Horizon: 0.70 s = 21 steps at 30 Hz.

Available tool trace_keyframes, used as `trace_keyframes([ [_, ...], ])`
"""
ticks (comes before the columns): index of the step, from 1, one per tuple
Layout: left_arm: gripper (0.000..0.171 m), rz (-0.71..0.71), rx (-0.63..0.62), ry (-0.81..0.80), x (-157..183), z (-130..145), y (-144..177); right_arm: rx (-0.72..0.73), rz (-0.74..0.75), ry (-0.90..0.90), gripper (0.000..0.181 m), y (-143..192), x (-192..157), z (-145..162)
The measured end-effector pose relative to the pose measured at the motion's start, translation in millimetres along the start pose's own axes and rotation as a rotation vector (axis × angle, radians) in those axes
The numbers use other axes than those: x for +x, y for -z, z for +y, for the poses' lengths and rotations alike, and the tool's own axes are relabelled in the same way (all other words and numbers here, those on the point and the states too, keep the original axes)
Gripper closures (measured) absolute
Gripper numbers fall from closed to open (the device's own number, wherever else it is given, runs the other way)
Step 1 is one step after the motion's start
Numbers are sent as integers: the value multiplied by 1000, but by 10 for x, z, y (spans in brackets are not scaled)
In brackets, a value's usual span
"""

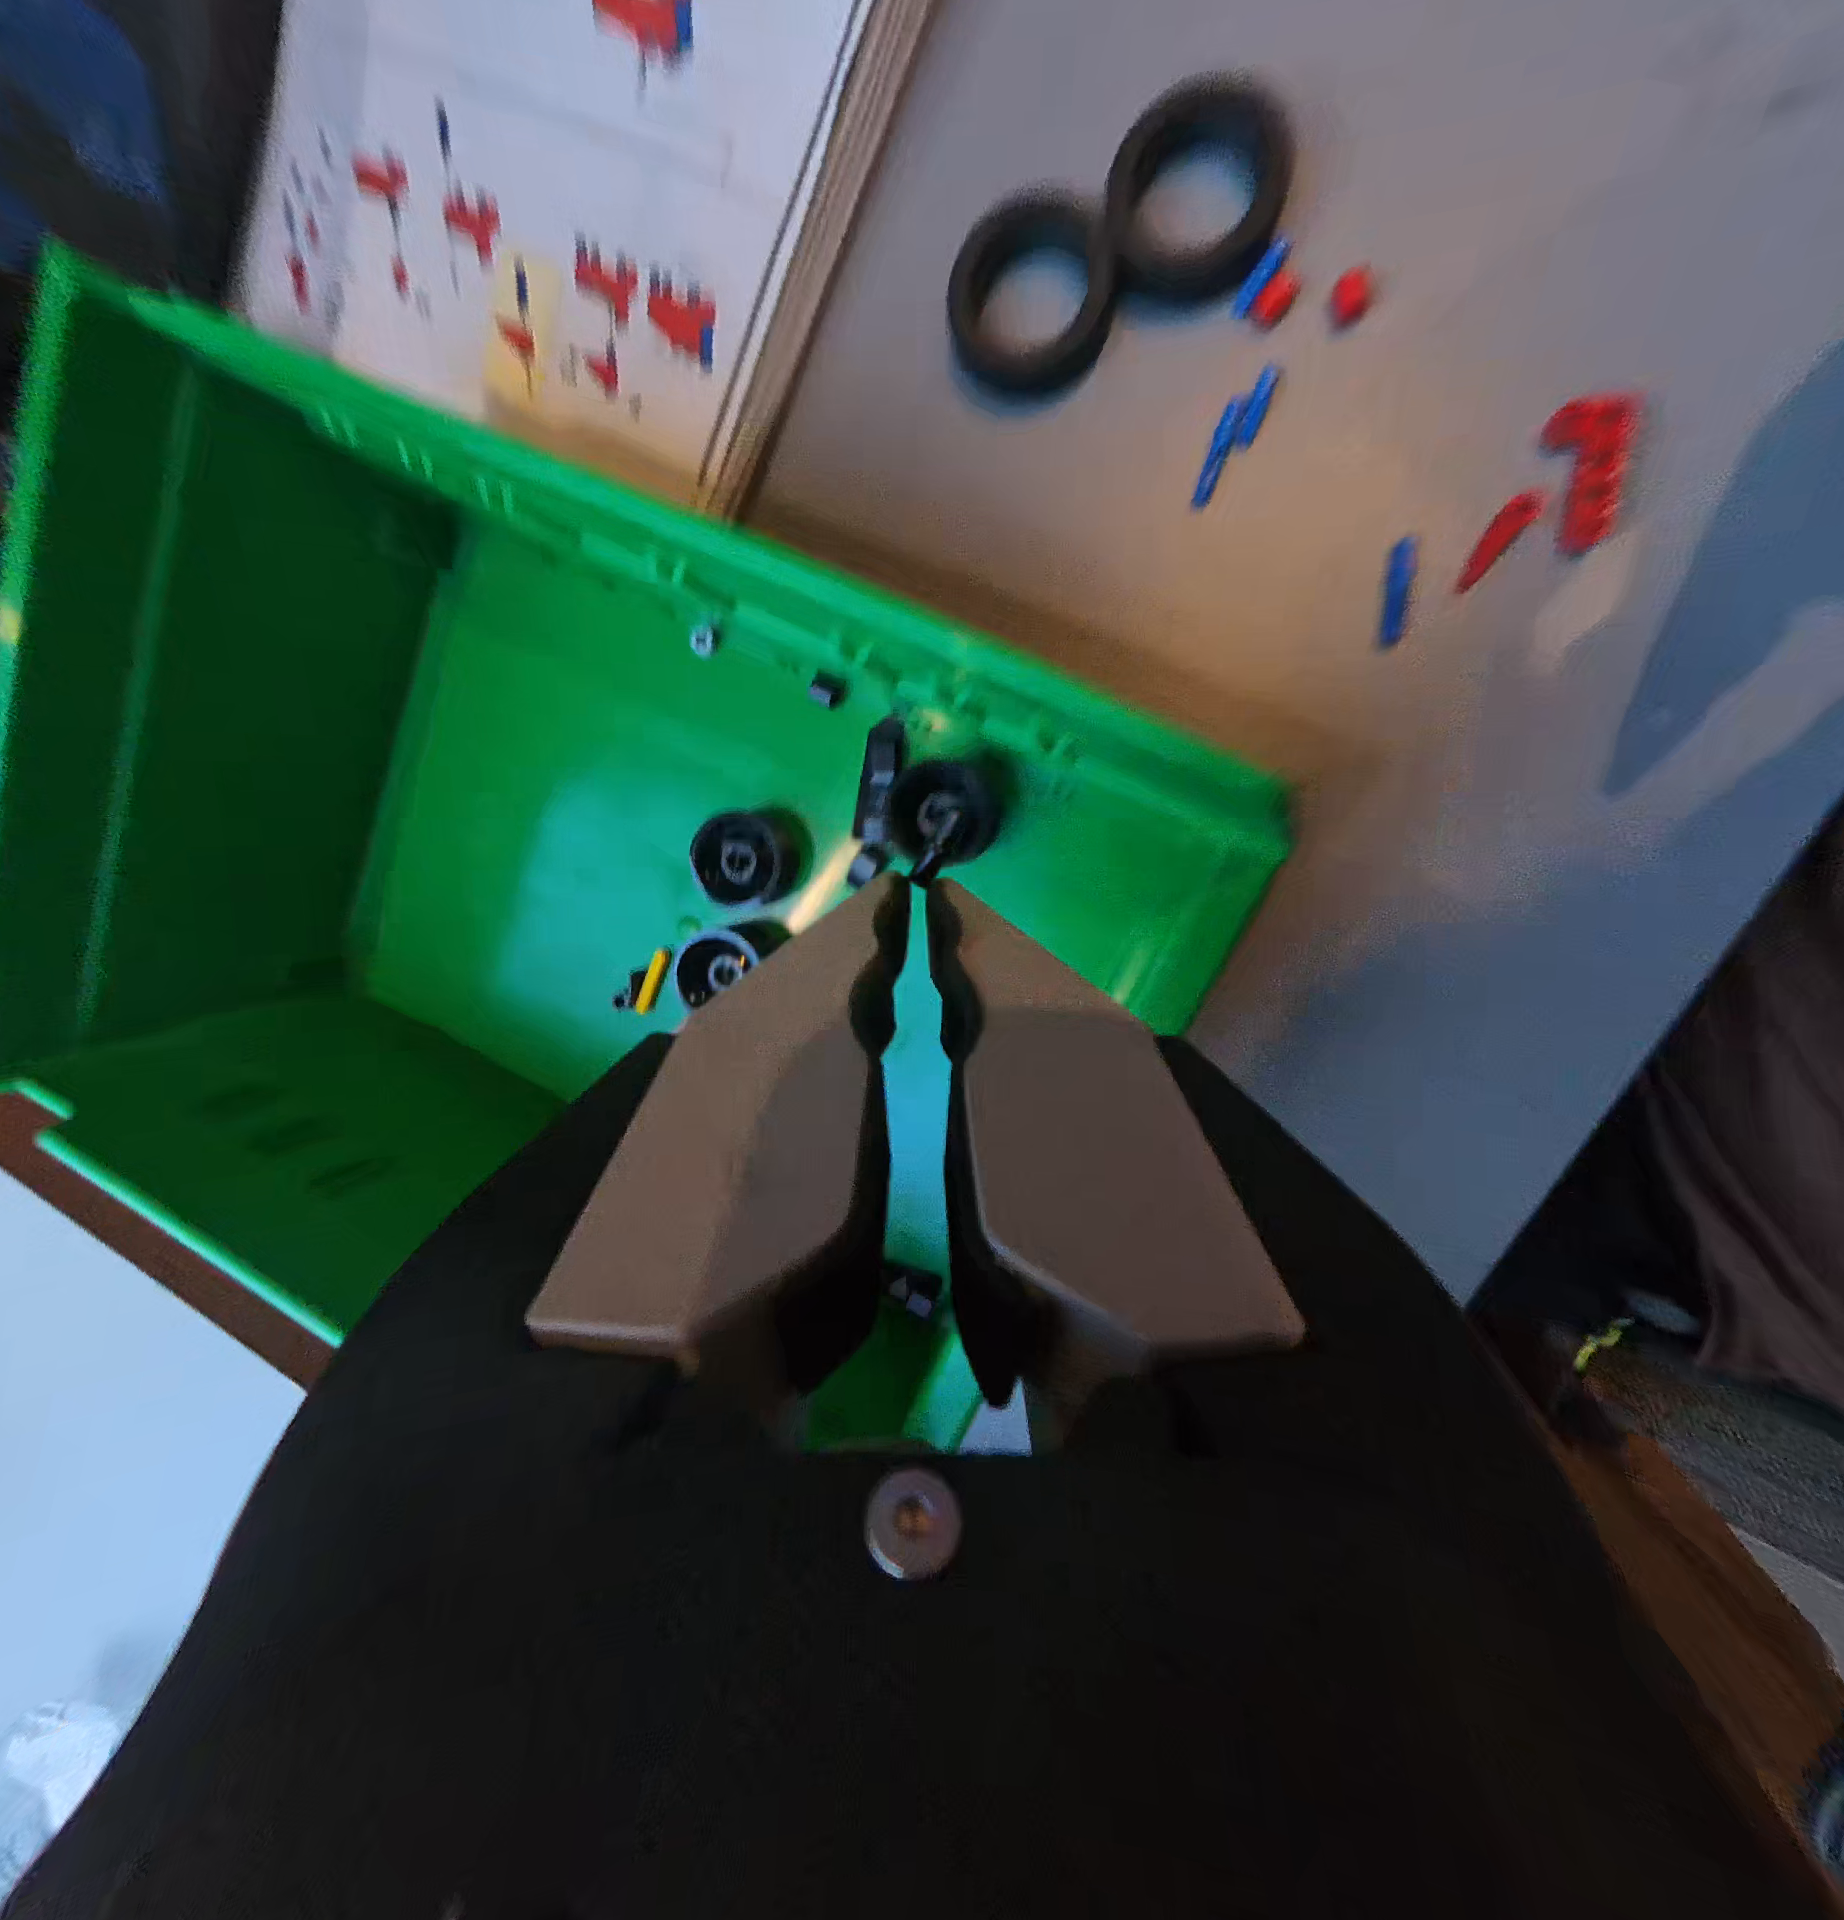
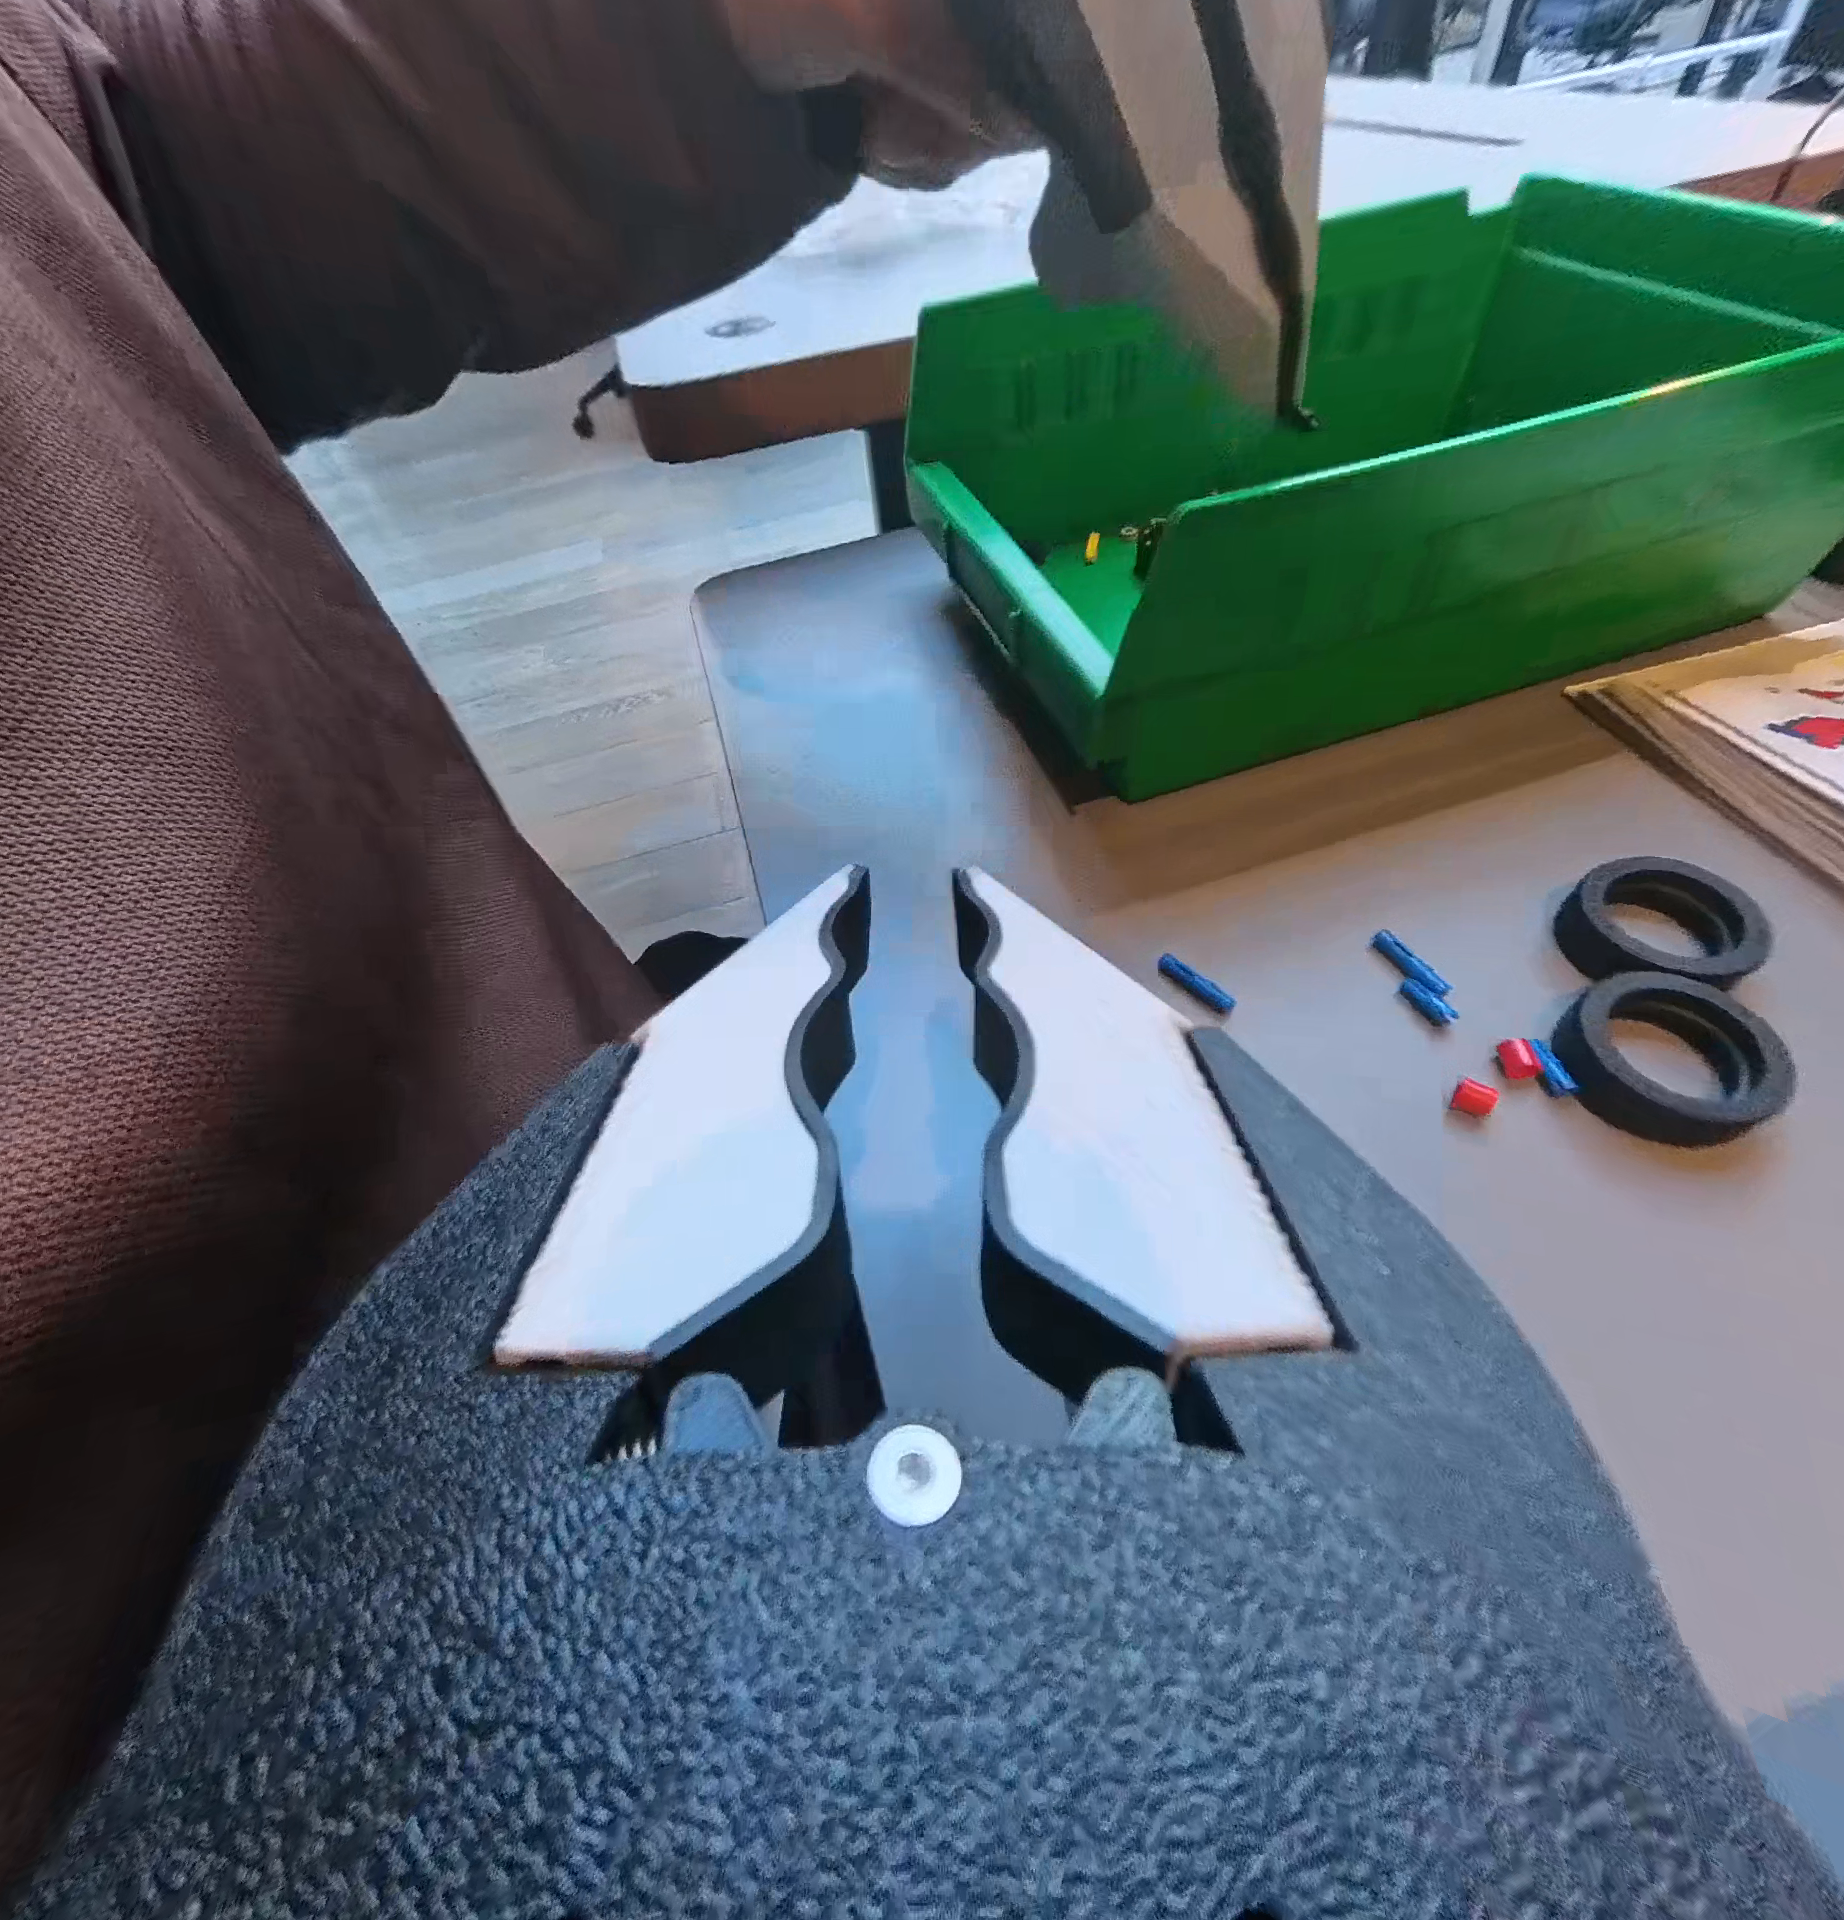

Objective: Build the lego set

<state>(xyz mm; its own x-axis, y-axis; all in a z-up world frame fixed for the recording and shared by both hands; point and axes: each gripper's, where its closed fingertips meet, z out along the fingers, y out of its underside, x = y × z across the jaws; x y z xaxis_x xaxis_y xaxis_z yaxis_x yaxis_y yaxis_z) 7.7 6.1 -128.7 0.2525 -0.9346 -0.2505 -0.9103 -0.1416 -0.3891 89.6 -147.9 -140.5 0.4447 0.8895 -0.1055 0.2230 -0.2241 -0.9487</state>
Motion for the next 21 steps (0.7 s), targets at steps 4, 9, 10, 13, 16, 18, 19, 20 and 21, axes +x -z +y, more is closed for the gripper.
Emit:
trace_keyframes([
  [4,171,5,131,-54,401,-482,231,30,92,19,165,278,-12,4],
  [9,171,121,336,-11,1200,-955,184,62,167,2,162,580,-4,16],
  [10,171,157,340,26,1360,-994,89,69,174,-6,162,635,-8,21],
  [13,171,98,288,159,1483,-1039,-319,74,202,-26,162,772,-28,66],
  [16,171,64,206,276,1460,-1027,-723,57,229,-24,162,863,-68,138],
  [18,171,57,161,320,1403,-1012,-906,49,248,-12,162,914,-97,169],
  [19,171,51,143,337,1366,-1004,-968,44,257,-5,163,935,-109,181],
  [20,171,45,116,351,1333,-984,-1021,39,266,2,163,952,-115,192],
  [21,171,35,97,364,1298,-970,-1062,34,275,11,163,964,-118,203],
])
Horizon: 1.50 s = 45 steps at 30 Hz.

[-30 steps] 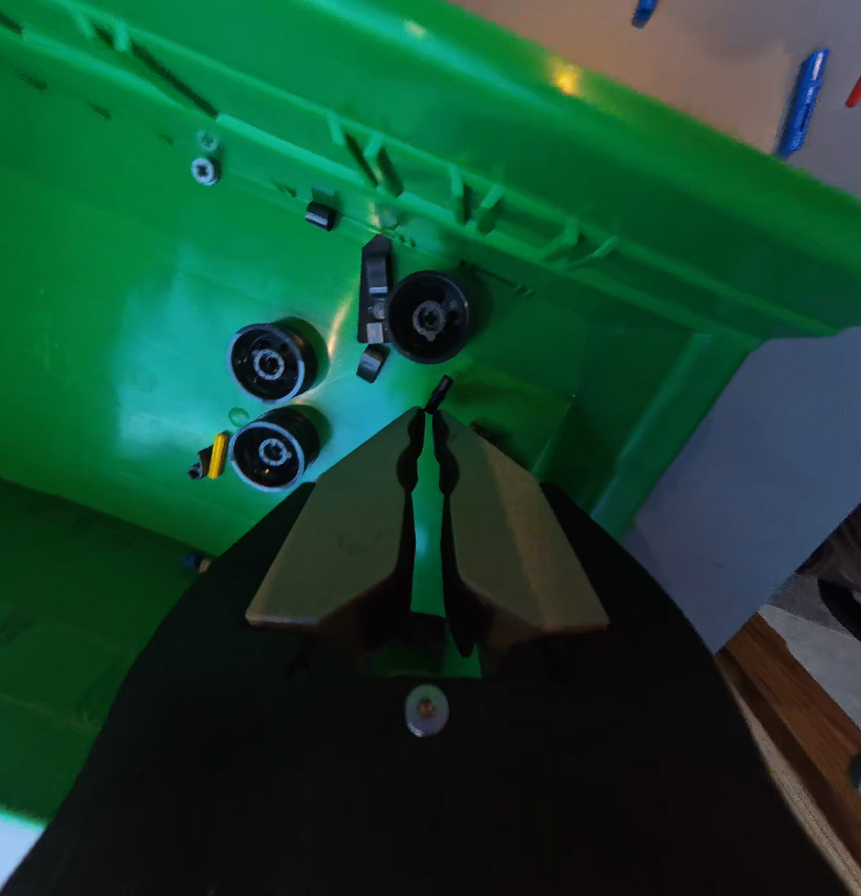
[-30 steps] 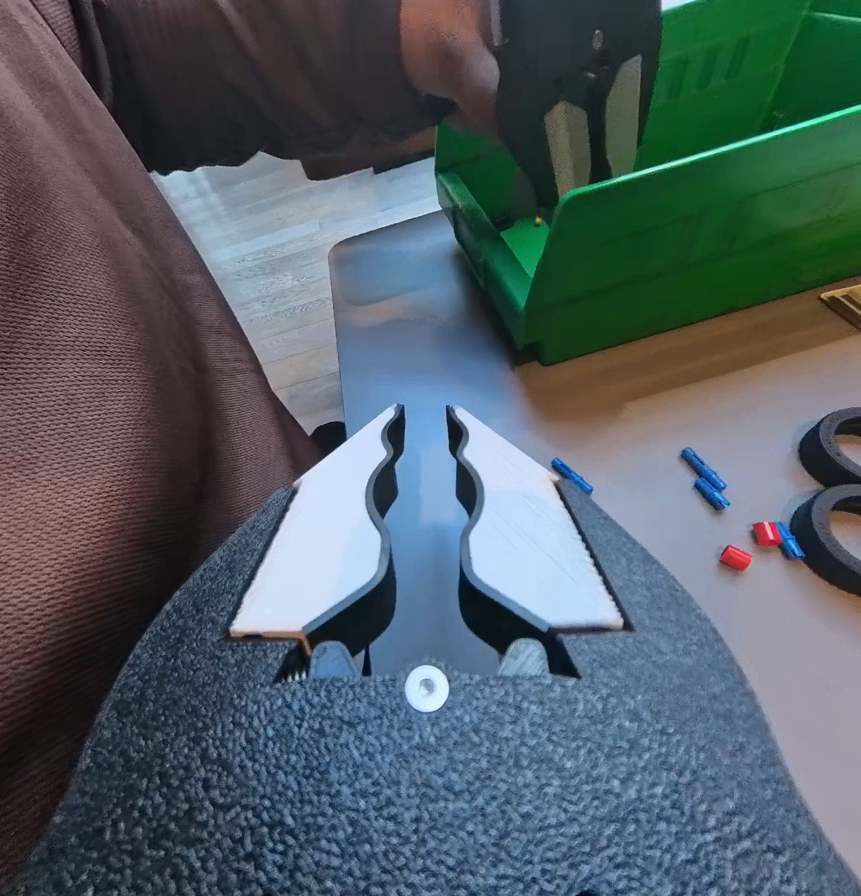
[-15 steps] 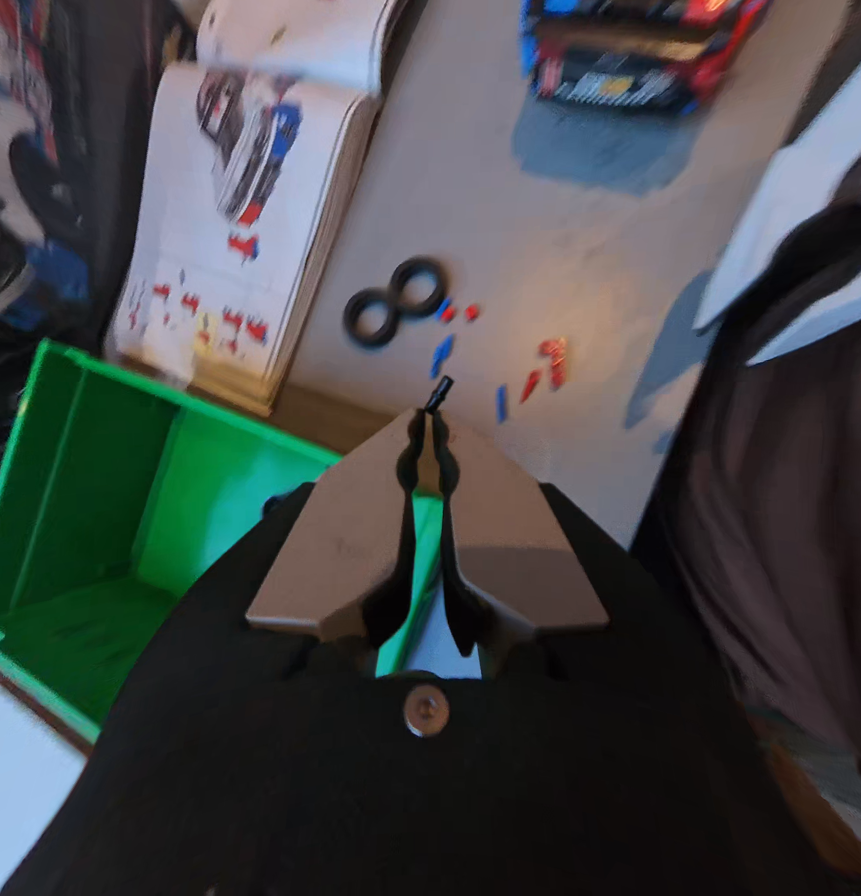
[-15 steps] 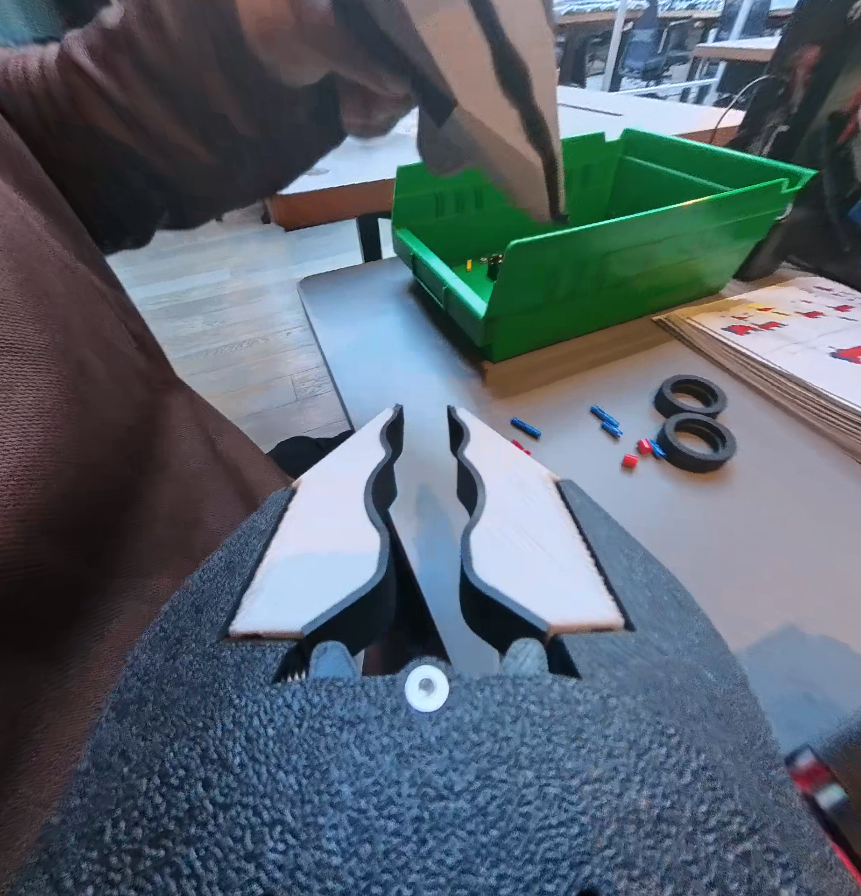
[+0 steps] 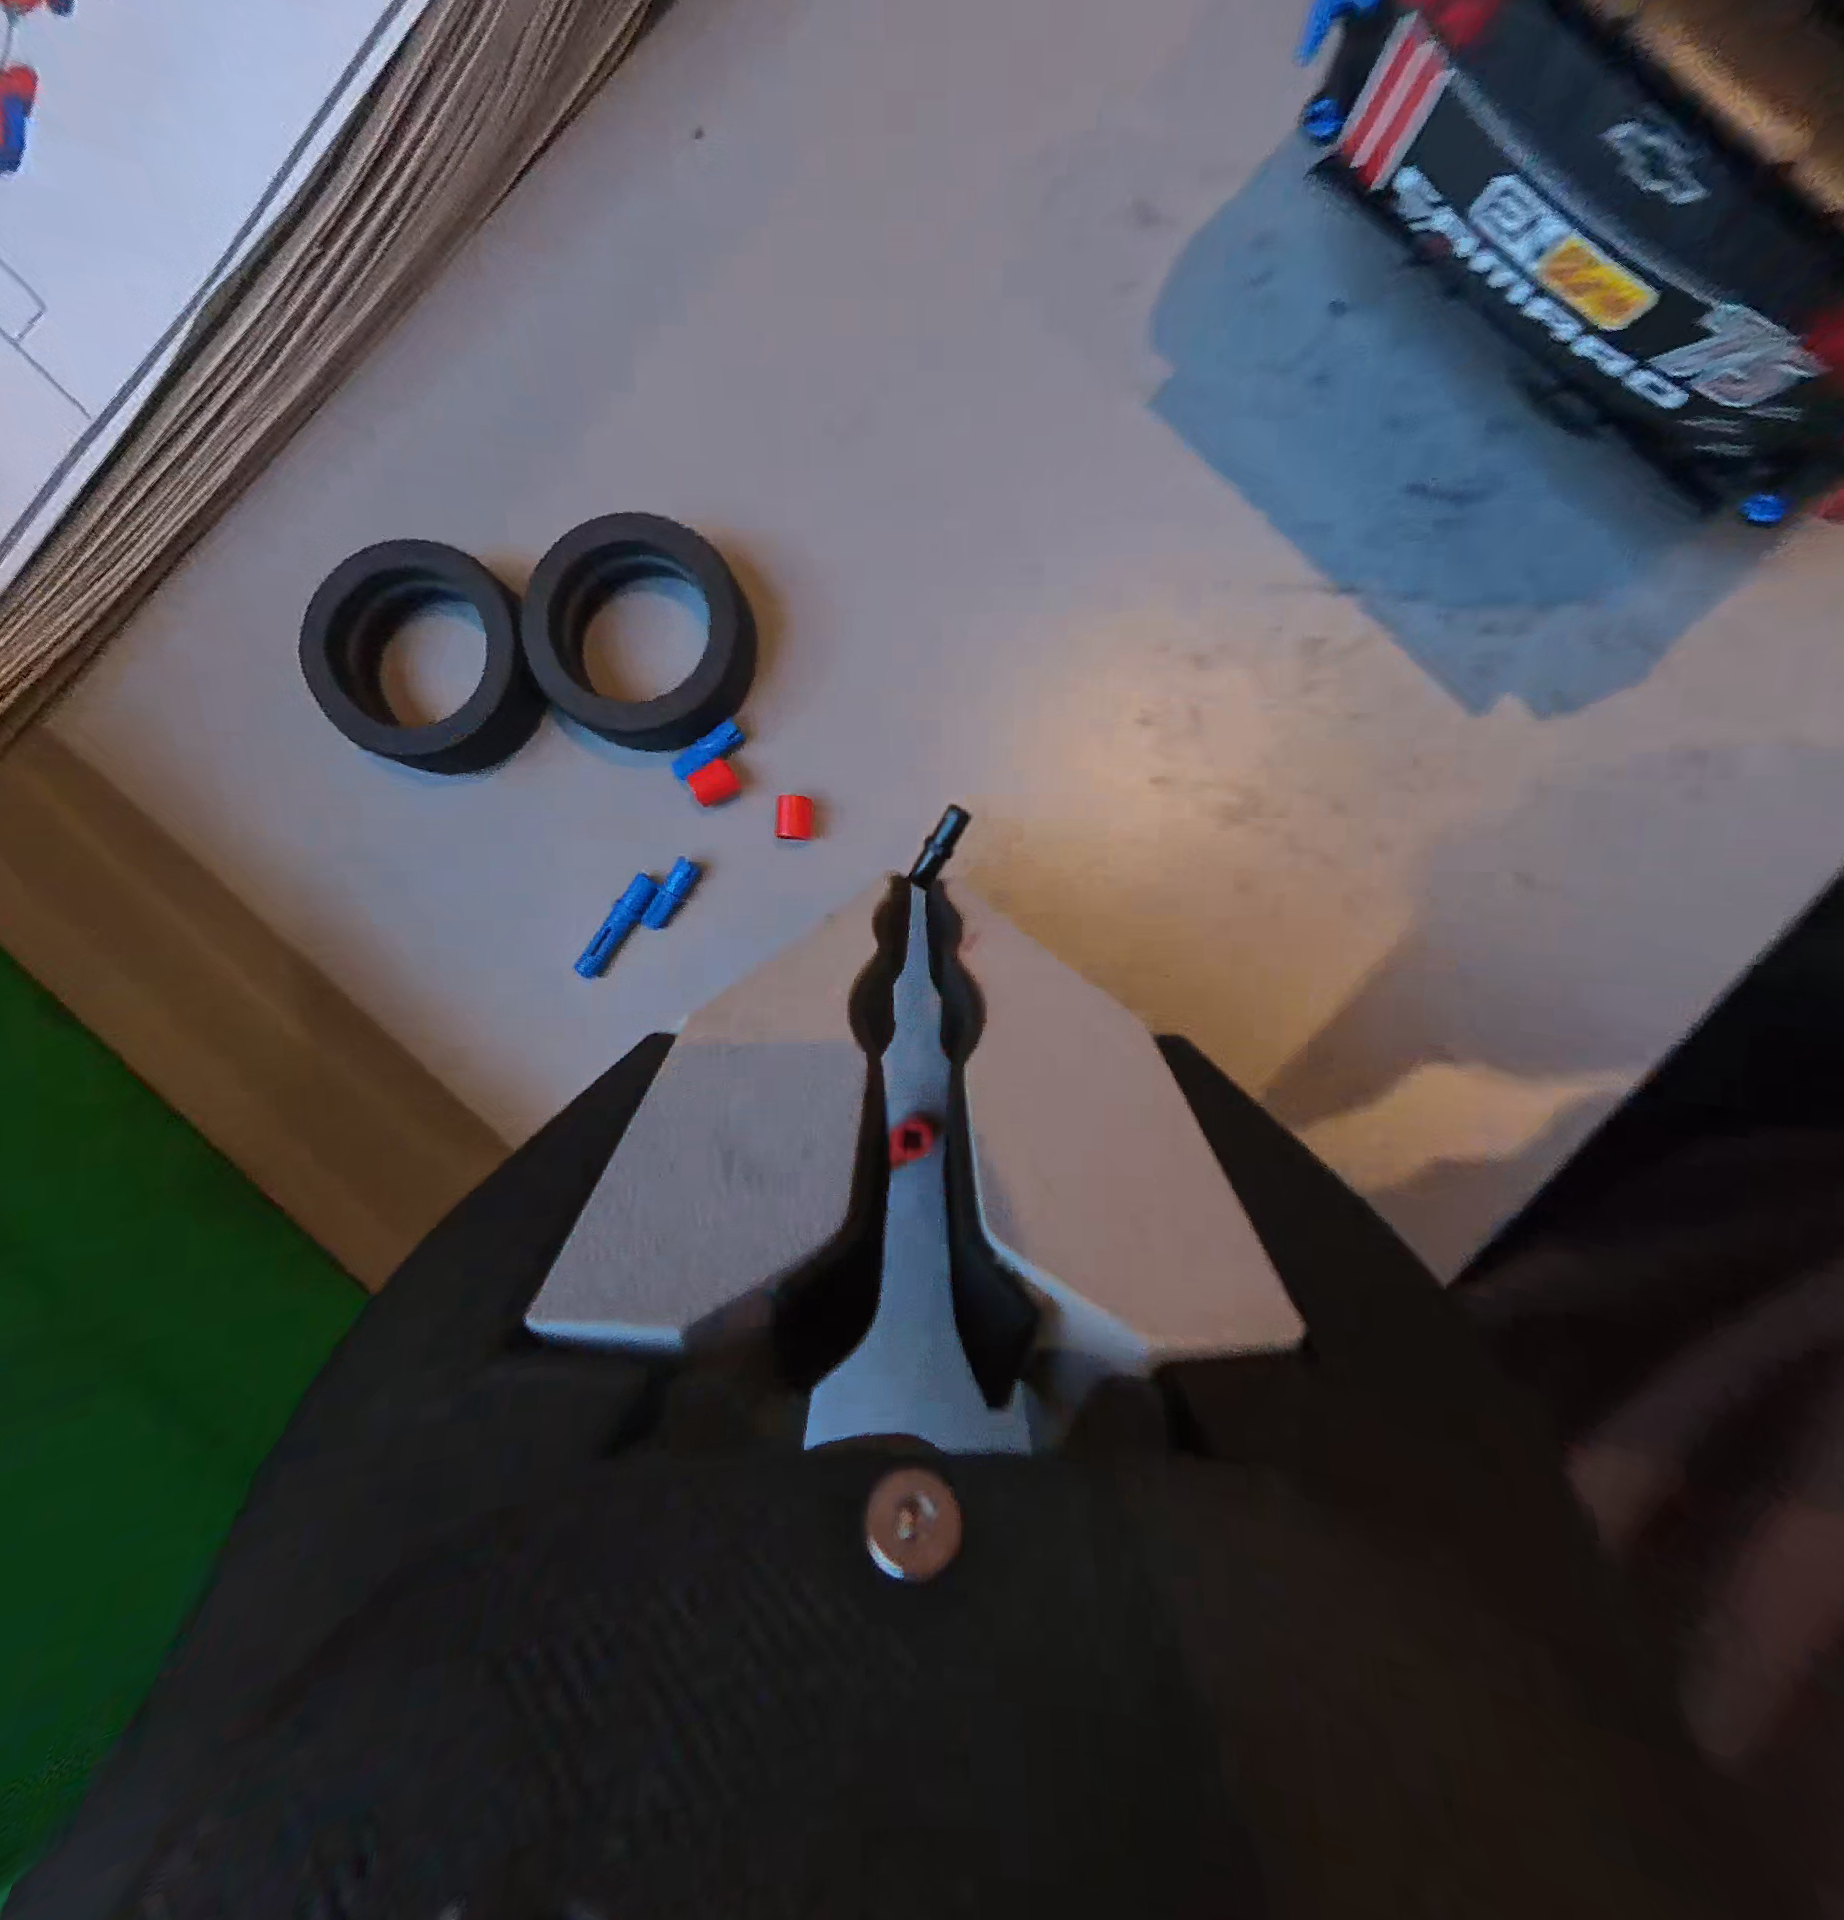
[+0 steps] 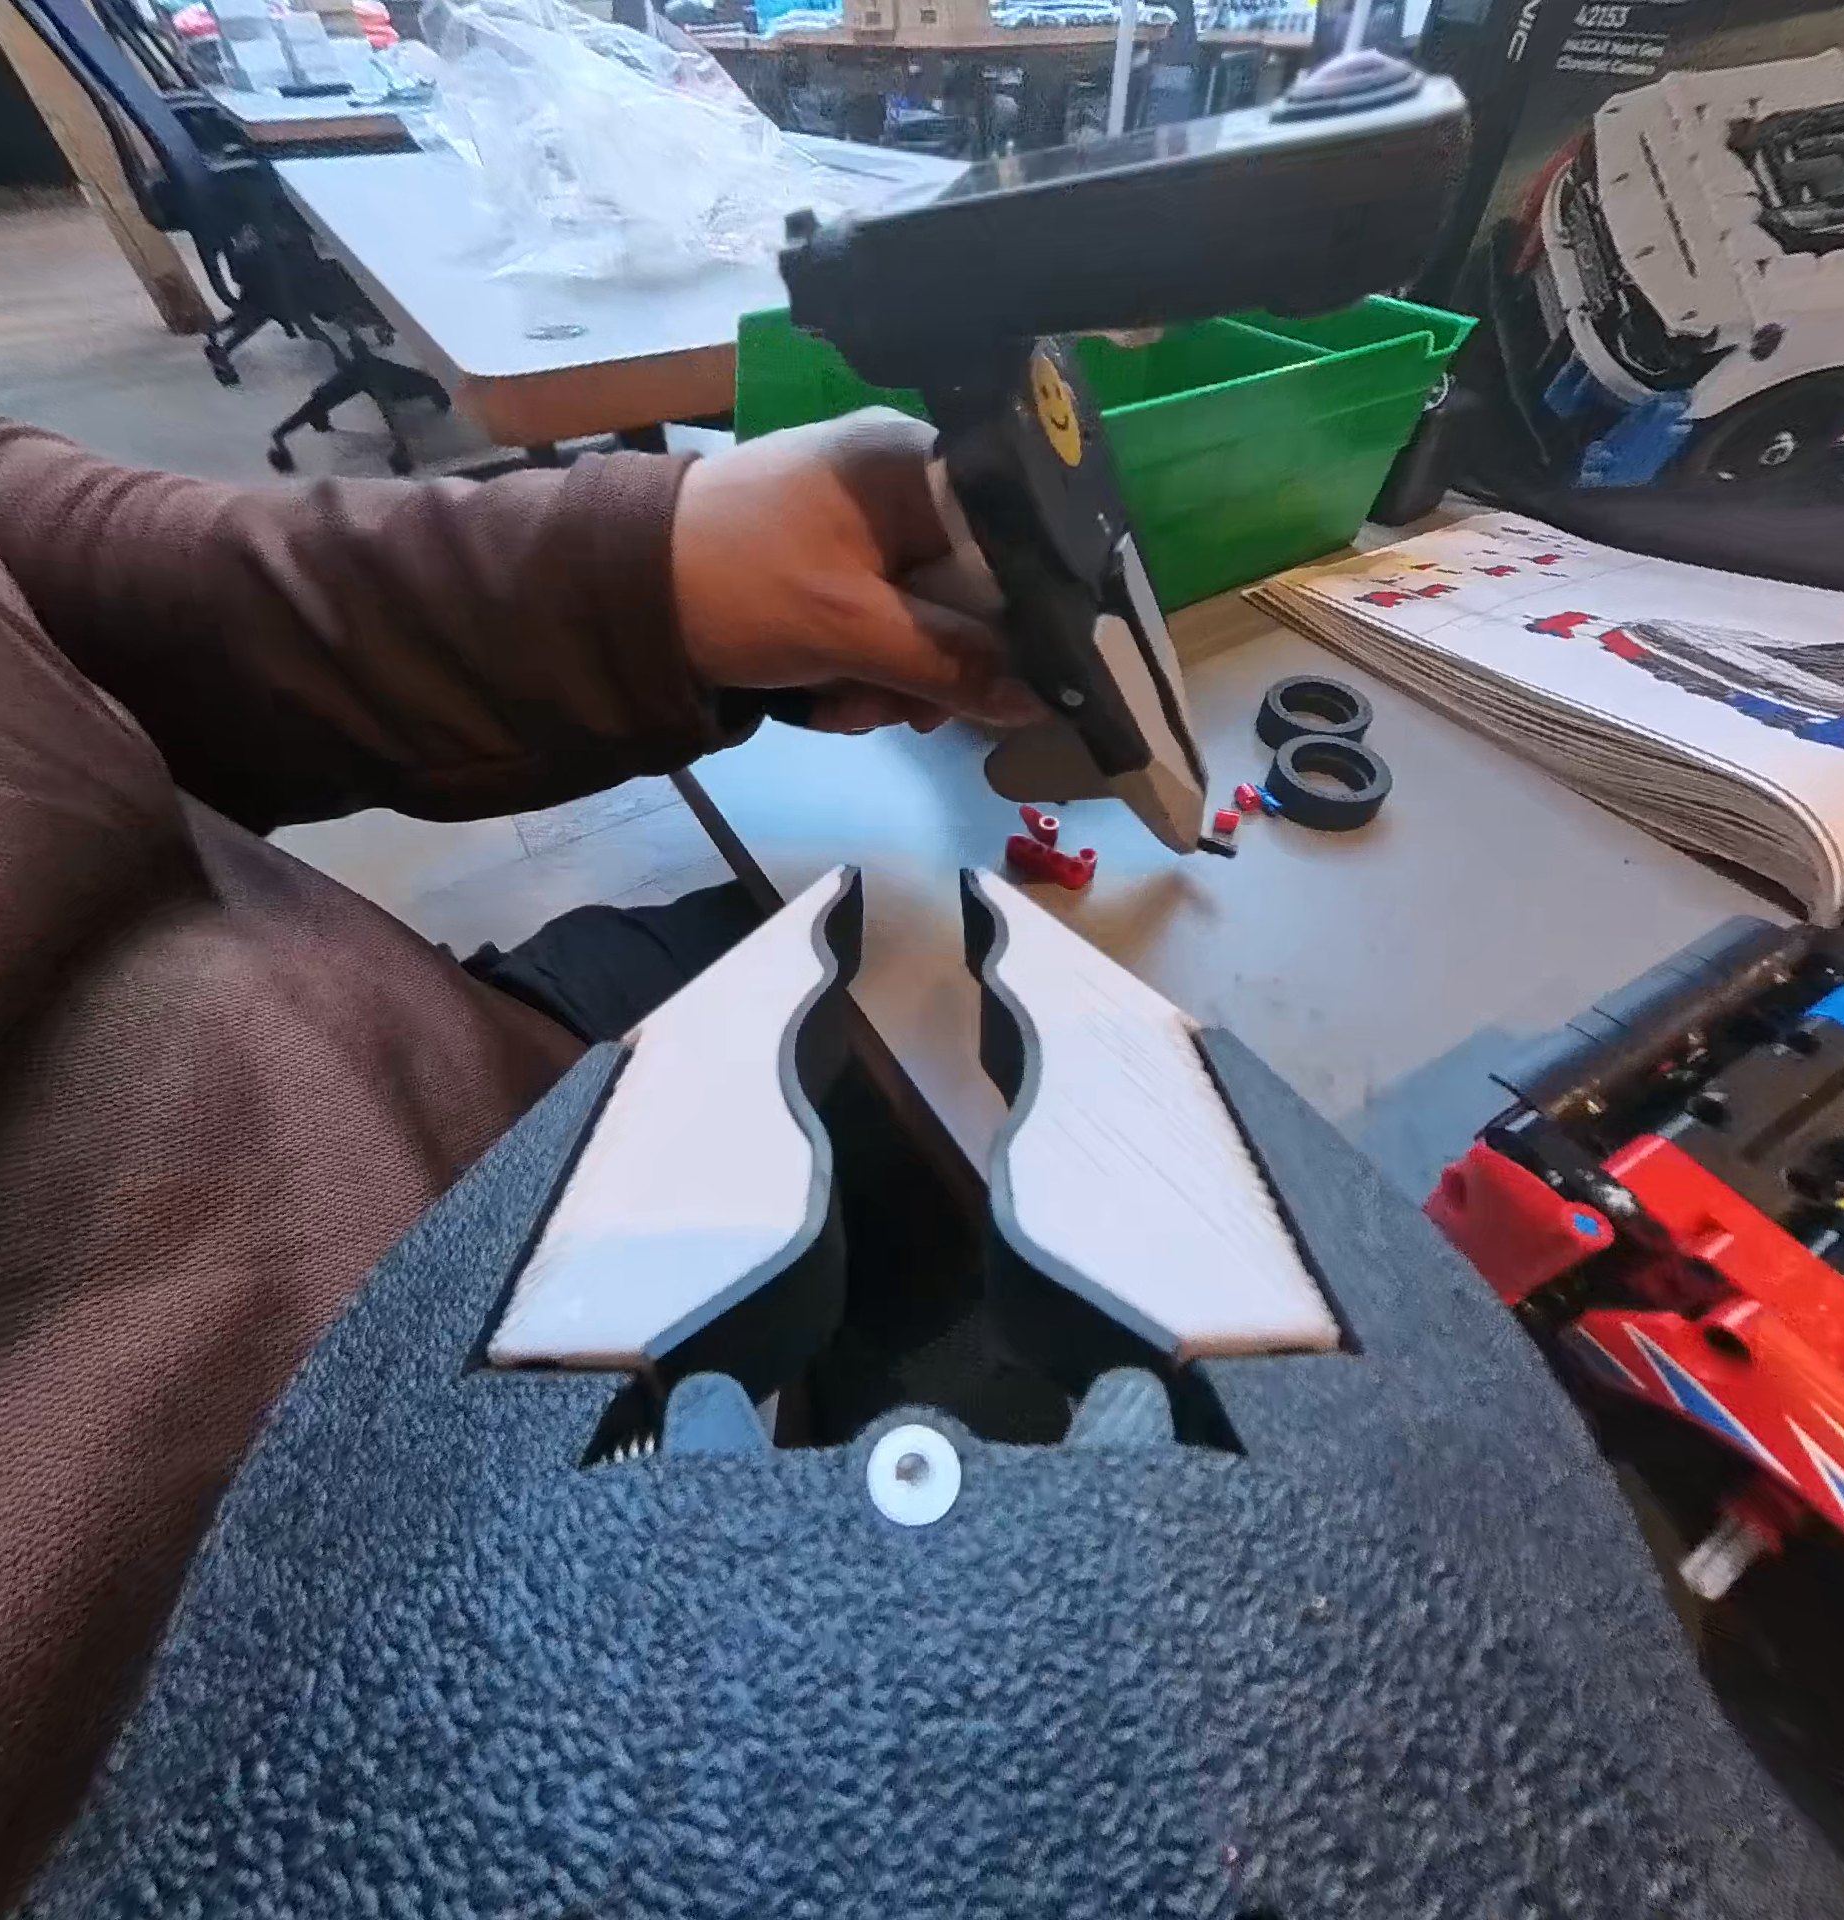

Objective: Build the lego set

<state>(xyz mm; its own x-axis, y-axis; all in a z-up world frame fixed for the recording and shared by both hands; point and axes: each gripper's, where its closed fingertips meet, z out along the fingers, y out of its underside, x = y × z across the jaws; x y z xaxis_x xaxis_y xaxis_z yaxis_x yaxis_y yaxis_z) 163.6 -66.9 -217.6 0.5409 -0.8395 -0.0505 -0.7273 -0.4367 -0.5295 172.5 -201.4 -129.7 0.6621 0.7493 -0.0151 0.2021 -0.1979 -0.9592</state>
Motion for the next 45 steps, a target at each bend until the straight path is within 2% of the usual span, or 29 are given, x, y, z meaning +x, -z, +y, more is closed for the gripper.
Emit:
trace_keyframes([
  [3,171,-28,-12,8,-68,-11,-67,-20,23,19,163,4,34,53],
  [7,157,-26,-4,23,-104,8,-95,-39,22,-15,163,-46,99,134],
  [17,156,-52,116,46,-157,14,32,-143,66,-30,163,-238,225,432],
  [22,152,-66,72,13,-164,58,-21,-170,87,-25,163,-294,247,474],
  [28,149,-71,163,8,-149,25,66,-166,128,-18,163,-242,276,467],
  [32,149,-53,299,7,-65,-41,227,-156,126,14,163,-180,237,457],
  [39,137,42,454,-70,289,-37,453,-152,147,61,159,30,225,525],
  [45,139,44,445,-95,321,163,369,-171,157,95,156,64,252,607],
])
